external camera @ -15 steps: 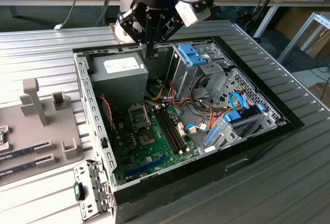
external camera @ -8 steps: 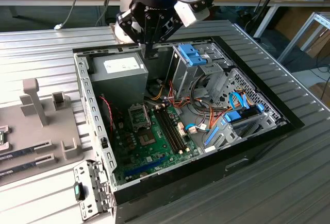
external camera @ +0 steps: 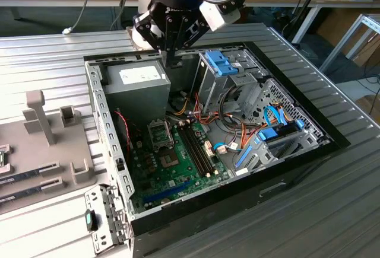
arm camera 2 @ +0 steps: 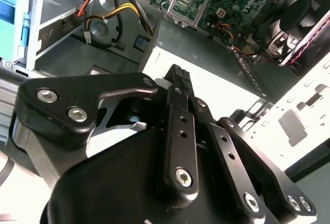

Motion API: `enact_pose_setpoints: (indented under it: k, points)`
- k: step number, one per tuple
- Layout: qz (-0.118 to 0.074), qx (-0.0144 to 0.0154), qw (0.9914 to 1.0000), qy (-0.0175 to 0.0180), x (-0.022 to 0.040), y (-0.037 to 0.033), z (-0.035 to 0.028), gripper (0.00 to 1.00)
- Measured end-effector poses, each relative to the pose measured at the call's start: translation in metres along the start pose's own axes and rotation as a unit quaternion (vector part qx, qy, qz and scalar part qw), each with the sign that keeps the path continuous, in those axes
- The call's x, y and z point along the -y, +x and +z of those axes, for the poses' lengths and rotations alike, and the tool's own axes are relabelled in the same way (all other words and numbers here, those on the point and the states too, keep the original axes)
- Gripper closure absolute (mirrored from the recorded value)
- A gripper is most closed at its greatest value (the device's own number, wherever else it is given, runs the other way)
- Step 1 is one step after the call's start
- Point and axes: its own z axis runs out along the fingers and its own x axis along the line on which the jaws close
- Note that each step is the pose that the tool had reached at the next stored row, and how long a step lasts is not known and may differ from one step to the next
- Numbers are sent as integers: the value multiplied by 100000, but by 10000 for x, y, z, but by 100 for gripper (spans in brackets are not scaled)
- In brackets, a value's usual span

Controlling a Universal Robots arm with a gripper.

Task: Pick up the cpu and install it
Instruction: 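Reach for the cpu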

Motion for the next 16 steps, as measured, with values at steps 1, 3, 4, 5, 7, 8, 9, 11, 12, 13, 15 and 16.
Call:
enact_pose_setpoints:
  k: [1,3,4,5,7,8,9,11,12,13,15,16]
  points:
    - [-4,0,100000,3,0,2,0,89]
    - [-1,0,100000,2,1,8,0,89]
    - [0,1,100000,-1,1,10,0,89]
    - [-3,1,100000,-1,1,14,0,89]
    - [0,2,100000,-1,1,20,0,89]
    - [0,4,100000,-4,2,21,0,89]
    - [-1,0,100000,-1,2,22,-1,89]
    - [2,0,100000,3,2,26,-1,89]
    - [1,1,100000,-1,2,29,-1,89]
    - [1,1,100000,0,3,33,-1,89]
    - [3,2,100000,-2,3,41,-1,89]
    - [1,3,100000,-1,3,44,-1,89]
